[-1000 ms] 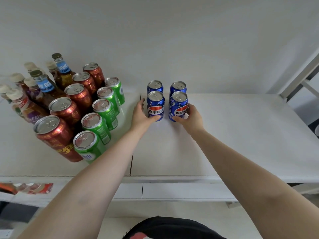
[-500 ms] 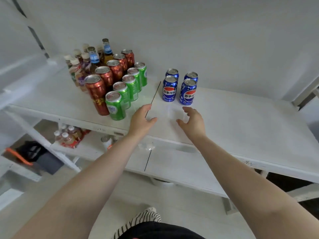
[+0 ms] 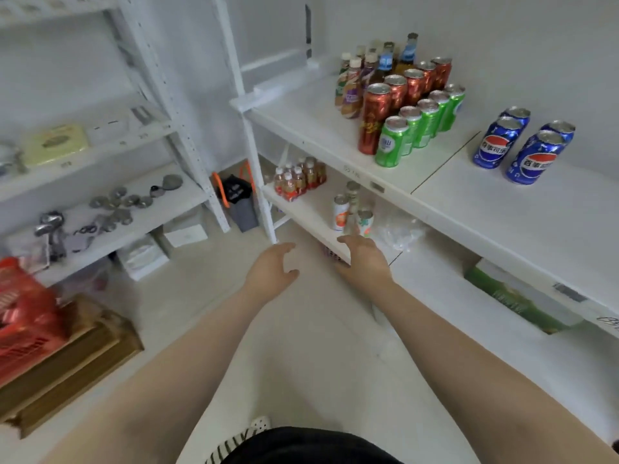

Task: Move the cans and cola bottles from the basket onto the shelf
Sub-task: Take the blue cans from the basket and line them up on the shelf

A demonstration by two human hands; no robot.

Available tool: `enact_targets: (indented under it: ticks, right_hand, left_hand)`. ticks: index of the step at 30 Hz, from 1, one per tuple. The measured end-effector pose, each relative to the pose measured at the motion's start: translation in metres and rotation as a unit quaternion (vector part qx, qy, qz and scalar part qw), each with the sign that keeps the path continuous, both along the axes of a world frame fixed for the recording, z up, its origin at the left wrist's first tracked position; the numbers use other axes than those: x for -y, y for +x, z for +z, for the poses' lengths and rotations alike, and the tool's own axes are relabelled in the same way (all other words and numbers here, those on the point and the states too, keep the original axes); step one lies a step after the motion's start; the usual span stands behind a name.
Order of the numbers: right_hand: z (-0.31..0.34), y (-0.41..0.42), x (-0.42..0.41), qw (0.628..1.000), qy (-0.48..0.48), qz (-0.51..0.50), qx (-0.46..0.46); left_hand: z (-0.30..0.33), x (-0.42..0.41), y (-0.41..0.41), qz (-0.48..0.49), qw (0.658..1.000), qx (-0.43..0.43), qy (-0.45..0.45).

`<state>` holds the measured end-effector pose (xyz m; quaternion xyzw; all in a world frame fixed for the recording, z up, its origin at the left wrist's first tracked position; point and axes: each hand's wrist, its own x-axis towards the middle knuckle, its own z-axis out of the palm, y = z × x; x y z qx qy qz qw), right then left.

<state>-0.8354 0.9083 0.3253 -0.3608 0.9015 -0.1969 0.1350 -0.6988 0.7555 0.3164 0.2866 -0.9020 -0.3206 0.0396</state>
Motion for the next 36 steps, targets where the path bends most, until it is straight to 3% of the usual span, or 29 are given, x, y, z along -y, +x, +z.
enact_targets:
  ticks: [9,20,27,36]
  right_hand:
    - [-0.025,0.161,0.129,0.985,0.046,0.165,-0.002]
    - [-0.047,0.393,0.304,0.951,0.081,0.299,0.021]
    - [-0.054,0.476,0.409,0.913,0.102,0.394,0.021]
    - [-0.075,0.534,0.572,0.886,0.090,0.446,0.089]
  left_hand:
    - [-0.031,0.095,0.204,0.127,0.990,0.059,0.000]
    - [-0.046,0.220,0.464,0.250,0.965,0.085,0.009]
    - [-0.054,0.294,0.547,0.329,0.939,0.098,0.029]
    - [-0.049,0.417,0.606,0.407,0.904,0.121,0.050]
